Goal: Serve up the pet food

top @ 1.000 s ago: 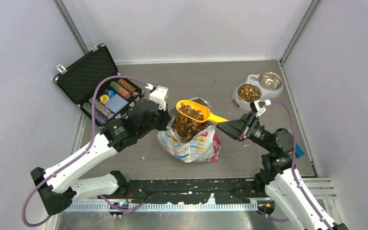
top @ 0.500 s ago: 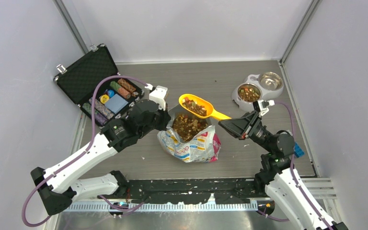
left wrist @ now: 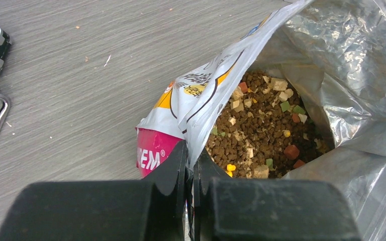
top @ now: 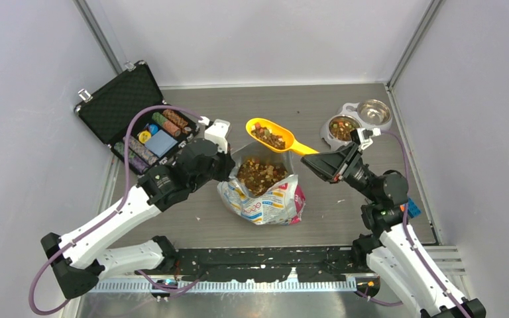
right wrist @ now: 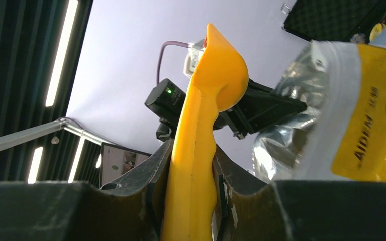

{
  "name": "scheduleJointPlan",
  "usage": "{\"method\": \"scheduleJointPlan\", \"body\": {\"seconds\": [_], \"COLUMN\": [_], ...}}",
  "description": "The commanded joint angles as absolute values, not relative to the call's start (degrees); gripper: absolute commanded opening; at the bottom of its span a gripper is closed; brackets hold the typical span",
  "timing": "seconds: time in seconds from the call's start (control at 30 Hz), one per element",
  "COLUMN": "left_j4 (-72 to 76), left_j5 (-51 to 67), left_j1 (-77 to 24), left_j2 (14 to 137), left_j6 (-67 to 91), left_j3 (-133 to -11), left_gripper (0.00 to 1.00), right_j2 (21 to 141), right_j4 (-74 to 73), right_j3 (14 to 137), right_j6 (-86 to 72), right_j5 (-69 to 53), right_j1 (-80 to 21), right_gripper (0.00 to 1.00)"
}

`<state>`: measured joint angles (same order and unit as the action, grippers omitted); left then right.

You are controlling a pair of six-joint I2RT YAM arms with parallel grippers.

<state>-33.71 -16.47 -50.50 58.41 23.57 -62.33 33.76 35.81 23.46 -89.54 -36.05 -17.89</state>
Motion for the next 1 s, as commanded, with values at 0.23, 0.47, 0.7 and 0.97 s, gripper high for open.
{"method": "scheduleJointPlan", "body": {"seconds": [0.23,0.47,0.7,0.97], "left_j4": [-26.5,-26.2,-26.5,-25.9], "left_j5": [-15.4,-14.9,-15.8,-15.5], "left_j1": [-50.7,-50.7,-50.7,-50.7], "left_j2": [54.1,52.6,52.9,53.7], "left_j6": [24.3,24.1,23.2,22.5], "left_j3": [-61.4,-60.0,-59.9,-59.8], "left_gripper": [0.0,0.0,0.0,0.0], "right_j2": [39.7,42.2,43.0,44.4], "right_j4": [39.5,39.3,39.0,39.9], "right_j3": [35.1,37.3,35.3,30.1], "right_j6": [-87.6,-89.5,-89.5,-88.3], "right_j5": [-35.3,-37.6,-41.2,-49.7], "right_j1": [-15.0,-5.2,10.3,26.2], "right_gripper": [0.05,0.05,0.05,0.05]}}
